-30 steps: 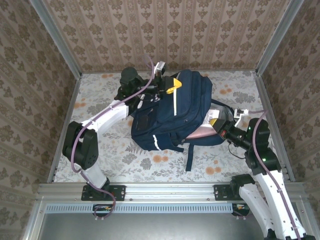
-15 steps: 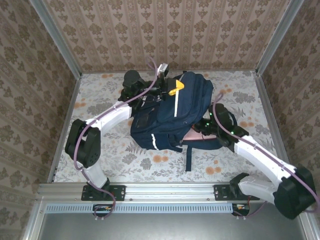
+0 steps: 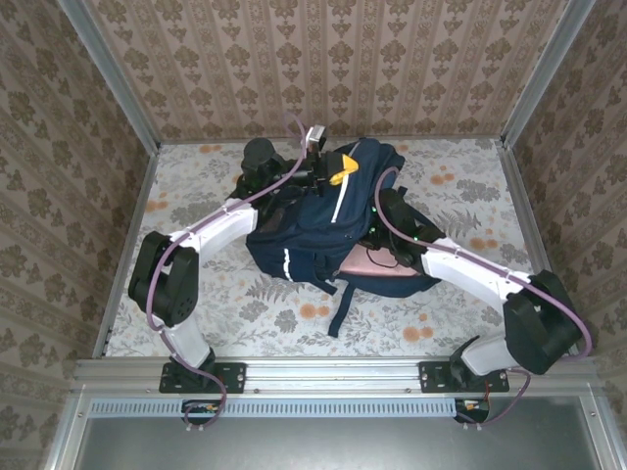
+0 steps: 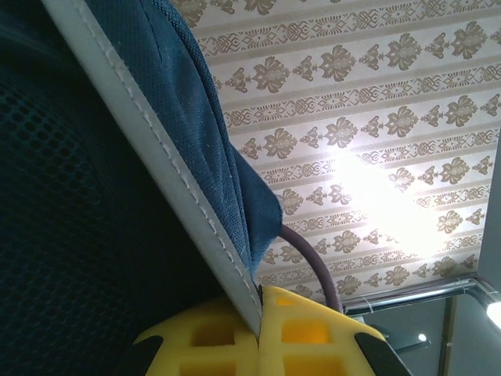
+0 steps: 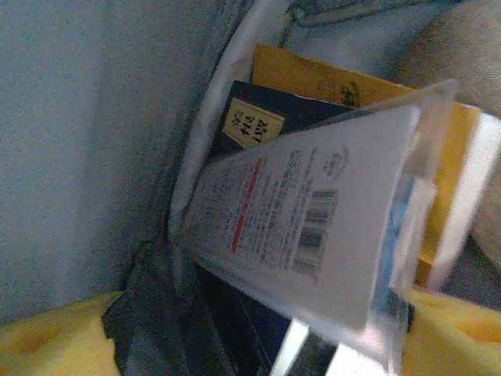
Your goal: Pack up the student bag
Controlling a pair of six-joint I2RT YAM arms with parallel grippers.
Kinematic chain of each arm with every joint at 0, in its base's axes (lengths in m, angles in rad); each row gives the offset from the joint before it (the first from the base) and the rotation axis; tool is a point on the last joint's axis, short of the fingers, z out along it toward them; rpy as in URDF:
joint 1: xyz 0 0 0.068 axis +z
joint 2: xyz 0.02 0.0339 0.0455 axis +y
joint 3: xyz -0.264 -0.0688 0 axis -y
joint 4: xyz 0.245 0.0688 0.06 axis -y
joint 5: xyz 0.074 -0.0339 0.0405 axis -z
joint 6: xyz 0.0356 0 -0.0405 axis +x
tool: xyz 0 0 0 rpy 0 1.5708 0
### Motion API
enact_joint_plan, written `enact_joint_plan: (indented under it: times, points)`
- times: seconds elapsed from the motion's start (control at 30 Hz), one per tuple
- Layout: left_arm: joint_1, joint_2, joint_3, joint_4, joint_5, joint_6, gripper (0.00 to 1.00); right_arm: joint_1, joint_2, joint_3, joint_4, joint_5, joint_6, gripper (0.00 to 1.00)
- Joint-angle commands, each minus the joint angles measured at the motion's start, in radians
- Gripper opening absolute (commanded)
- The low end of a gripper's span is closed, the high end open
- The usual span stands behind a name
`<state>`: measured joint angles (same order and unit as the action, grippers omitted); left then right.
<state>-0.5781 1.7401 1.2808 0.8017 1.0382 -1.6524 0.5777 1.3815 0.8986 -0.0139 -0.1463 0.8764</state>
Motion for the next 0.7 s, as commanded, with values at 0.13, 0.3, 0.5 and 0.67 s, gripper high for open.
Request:
enact_joint_plan:
  times: [0.13, 0.3, 0.5, 0.67]
  points:
    - [-0.003, -0.078, 0.010, 0.210, -0.018, 0.045, 0.00, -0.041, -0.281, -0.066, -0.246, 0.166, -0.139, 1.00]
    - [0.002, -0.111, -0.044, 0.084, -0.034, 0.147, 0.00, -0.146, -0.424, -0.091, -0.390, 0.249, -0.179, 1.00]
    - [-0.013, -0.179, -0.079, -0.245, -0.070, 0.403, 0.00, -0.314, -0.561, -0.100, -0.459, 0.268, -0.060, 1.00]
    - [-0.044, -0.193, -0.086, -0.424, -0.128, 0.549, 0.02, -0.404, -0.723, -0.197, -0.375, 0.194, -0.146, 1.00]
